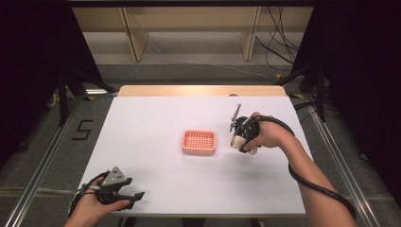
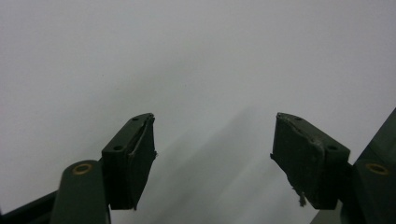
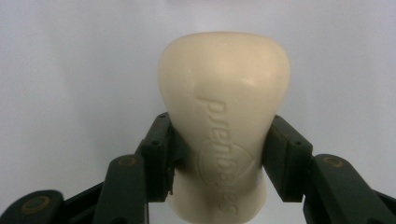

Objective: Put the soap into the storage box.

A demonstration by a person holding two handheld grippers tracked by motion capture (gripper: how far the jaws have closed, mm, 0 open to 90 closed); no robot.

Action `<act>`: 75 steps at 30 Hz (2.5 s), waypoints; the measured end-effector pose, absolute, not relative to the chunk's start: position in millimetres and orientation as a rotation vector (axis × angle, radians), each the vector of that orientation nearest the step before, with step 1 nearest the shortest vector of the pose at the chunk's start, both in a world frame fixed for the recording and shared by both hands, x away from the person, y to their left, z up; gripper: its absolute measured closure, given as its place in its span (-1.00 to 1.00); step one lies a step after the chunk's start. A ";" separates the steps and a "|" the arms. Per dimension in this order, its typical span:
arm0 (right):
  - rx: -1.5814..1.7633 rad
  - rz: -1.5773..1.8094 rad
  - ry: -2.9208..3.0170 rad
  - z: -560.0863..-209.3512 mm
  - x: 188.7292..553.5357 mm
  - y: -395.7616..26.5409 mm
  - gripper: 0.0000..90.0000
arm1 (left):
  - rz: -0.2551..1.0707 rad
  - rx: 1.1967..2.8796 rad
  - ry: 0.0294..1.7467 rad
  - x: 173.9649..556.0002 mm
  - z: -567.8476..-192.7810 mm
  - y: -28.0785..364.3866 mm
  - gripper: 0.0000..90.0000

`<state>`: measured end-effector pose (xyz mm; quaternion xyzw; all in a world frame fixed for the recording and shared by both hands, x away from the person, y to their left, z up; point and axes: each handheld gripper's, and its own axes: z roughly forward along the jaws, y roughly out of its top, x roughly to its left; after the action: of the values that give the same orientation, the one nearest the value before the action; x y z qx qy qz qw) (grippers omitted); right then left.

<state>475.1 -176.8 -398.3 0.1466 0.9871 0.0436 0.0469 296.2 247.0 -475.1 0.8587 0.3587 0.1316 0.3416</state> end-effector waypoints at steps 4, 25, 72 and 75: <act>0.430 0.140 3.012 -398.3 476.6 -174.7 0.13 | 0.357 2.222 0.931 296.8 -475.8 246.5 -0.34; 0.393 0.137 3.015 -398.2 481.5 -158.8 0.13 | 0.388 2.246 0.893 299.0 -474.4 248.2 -0.34; 0.283 0.169 3.001 -393.1 492.0 -128.8 0.13 | 0.356 2.225 0.914 297.2 -474.1 247.1 -0.34; 0.260 0.170 2.999 -393.0 492.8 -125.5 0.13 | 0.354 2.223 0.916 296.9 -474.0 247.0 -0.34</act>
<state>492.8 -125.5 -393.0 0.0860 0.9927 0.0563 0.0631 296.9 247.0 -474.0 0.8574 0.3534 0.1365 0.3484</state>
